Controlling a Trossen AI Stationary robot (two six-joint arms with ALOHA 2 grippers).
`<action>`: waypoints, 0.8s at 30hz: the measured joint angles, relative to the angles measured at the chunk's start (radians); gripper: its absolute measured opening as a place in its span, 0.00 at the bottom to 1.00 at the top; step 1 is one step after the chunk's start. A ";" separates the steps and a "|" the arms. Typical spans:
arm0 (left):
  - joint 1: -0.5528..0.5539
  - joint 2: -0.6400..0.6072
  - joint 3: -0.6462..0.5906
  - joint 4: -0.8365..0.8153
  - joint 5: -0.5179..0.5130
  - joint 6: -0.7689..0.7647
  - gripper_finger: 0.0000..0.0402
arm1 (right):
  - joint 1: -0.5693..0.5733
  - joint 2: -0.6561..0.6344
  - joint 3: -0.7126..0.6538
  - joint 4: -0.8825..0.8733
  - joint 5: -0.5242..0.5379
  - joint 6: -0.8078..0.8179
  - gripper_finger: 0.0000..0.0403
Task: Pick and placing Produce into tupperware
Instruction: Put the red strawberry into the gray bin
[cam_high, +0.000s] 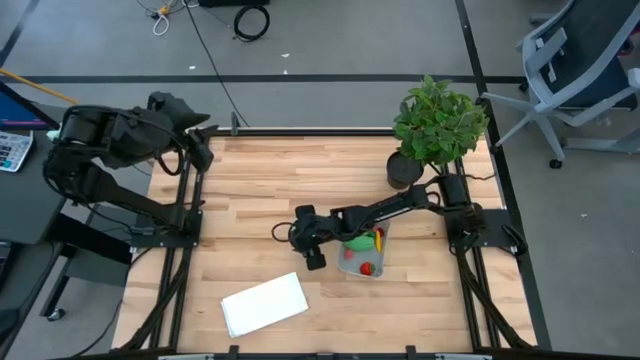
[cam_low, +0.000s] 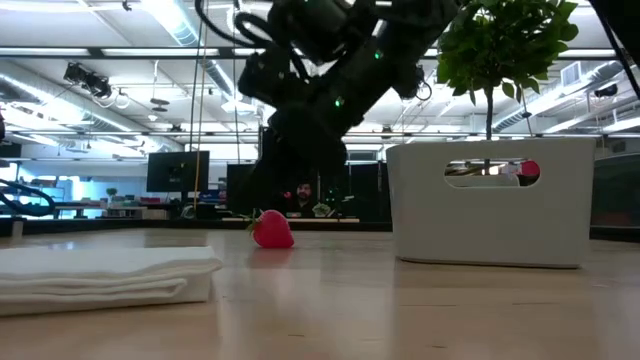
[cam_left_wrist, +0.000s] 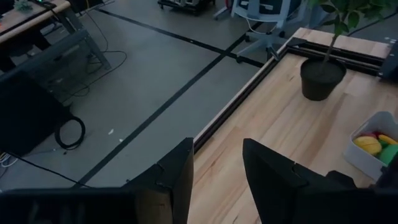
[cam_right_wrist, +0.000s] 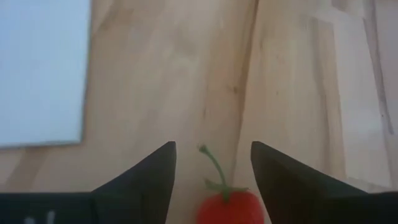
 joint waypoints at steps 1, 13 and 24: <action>0.000 0.000 0.000 0.000 -0.001 0.000 0.37 | -0.003 0.002 0.000 -0.002 0.000 0.001 0.54; 0.000 0.024 0.000 -0.004 0.000 0.000 0.34 | -0.014 0.002 -0.004 -0.047 0.000 -0.048 0.53; 0.001 0.050 0.000 -0.007 0.000 0.001 0.36 | -0.024 0.038 -0.005 -0.018 0.001 -0.051 0.52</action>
